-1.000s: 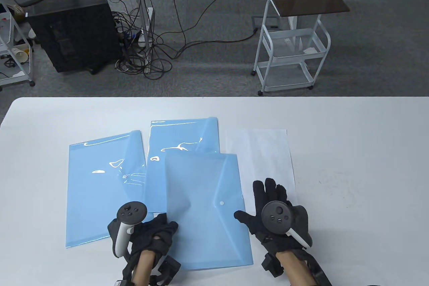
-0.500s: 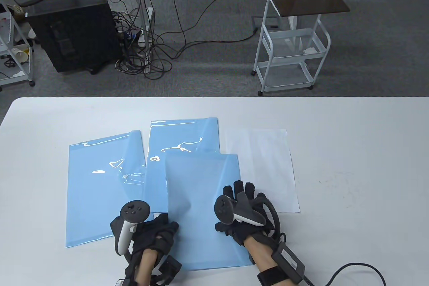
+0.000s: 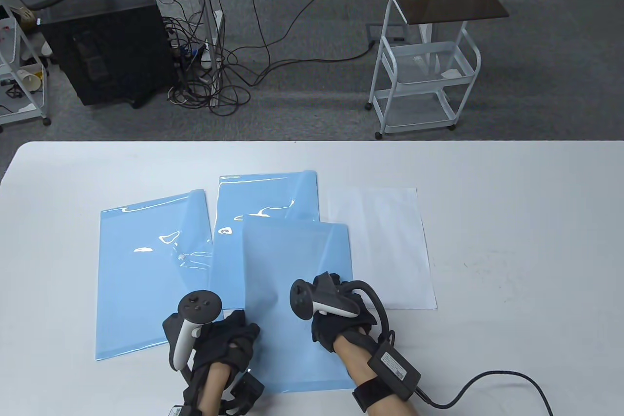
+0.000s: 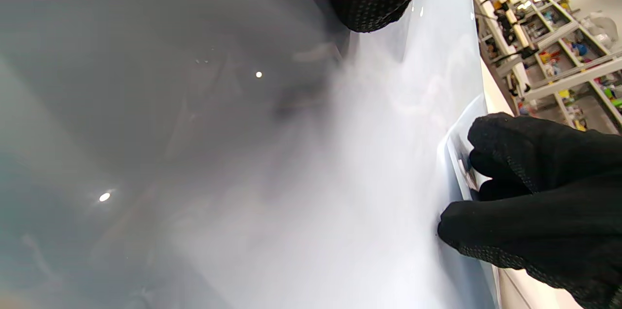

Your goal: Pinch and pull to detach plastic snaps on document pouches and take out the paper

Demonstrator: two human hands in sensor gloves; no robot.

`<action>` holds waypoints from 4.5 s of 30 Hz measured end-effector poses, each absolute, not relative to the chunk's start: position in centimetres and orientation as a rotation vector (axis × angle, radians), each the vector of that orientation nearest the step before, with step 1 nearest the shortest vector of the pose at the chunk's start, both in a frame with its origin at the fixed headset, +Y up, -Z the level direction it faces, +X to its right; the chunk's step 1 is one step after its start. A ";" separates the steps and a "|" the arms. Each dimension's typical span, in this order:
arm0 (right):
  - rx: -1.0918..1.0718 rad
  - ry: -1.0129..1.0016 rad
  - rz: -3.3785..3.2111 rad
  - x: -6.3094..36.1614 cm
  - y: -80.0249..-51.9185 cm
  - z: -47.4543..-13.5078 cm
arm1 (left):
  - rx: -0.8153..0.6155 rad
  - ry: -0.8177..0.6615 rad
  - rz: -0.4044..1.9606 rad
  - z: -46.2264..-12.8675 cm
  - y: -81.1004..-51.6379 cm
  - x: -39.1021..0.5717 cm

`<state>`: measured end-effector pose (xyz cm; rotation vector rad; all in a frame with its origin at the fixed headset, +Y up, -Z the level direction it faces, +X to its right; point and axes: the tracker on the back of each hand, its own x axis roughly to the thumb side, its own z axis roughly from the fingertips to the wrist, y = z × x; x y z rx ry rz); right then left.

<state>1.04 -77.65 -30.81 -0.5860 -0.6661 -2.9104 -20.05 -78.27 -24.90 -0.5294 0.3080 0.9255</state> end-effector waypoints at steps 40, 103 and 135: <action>-0.449 0.042 -3.008 6.3 -72.9 -31.1 | -0.505 0.312 0.856 -24.8 -78.3 -19.6; -0.538 -0.947 -4.082 15.7 -78.0 -29.4 | -0.596 0.246 1.326 -24.1 -78.7 -20.6; 0.336 -0.498 -4.166 17.3 -75.4 -28.5 | -0.510 0.267 1.374 -23.6 -78.1 -22.1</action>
